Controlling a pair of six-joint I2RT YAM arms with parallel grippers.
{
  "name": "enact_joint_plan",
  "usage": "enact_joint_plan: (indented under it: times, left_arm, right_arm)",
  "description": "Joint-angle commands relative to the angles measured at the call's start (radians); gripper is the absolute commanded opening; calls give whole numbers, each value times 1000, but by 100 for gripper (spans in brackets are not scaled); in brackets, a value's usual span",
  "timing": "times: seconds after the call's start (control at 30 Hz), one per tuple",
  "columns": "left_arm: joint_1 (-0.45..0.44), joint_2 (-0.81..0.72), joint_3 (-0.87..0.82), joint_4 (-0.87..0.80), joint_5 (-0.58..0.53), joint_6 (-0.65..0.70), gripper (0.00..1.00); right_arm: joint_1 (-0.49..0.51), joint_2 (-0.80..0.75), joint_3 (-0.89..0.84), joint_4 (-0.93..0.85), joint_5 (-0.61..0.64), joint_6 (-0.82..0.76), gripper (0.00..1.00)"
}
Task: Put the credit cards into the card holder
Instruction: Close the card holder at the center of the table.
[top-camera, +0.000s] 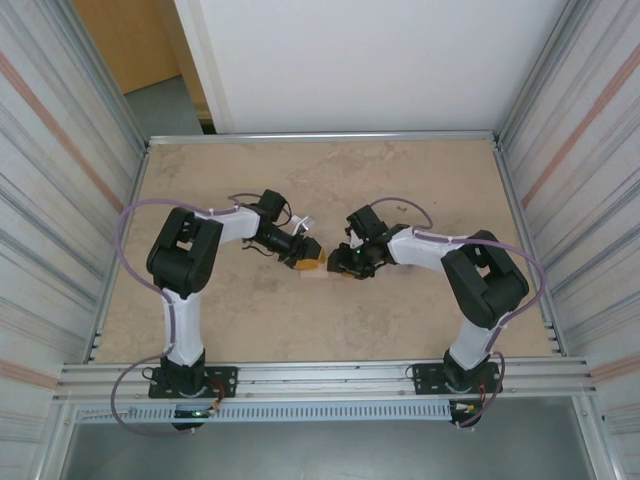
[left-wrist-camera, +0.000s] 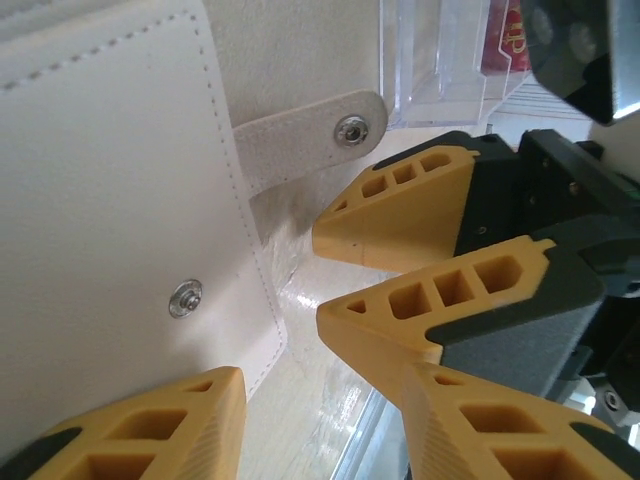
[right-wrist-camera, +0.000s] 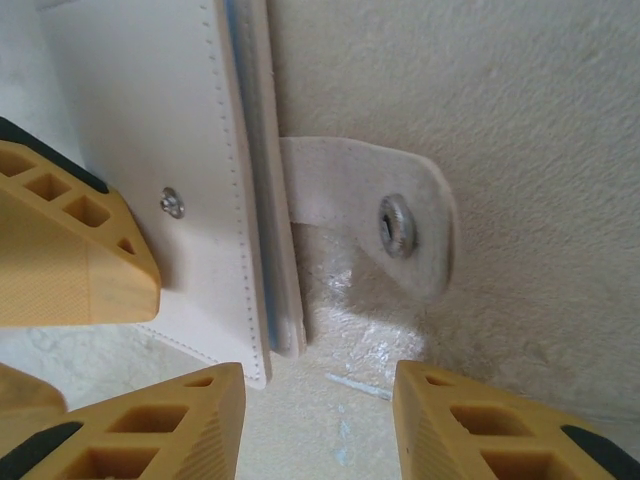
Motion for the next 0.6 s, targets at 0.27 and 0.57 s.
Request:
enact_joint_plan:
  times: [0.27, 0.57]
  left_arm:
    - [56, 56, -25, 13, 24, -20, 35]
    - [64, 108, -59, 73, 82, -67, 16]
  right_arm:
    - [-32, -63, -139, 254, -79, 145, 39]
    - [-28, 4, -185, 435, -118, 243, 37]
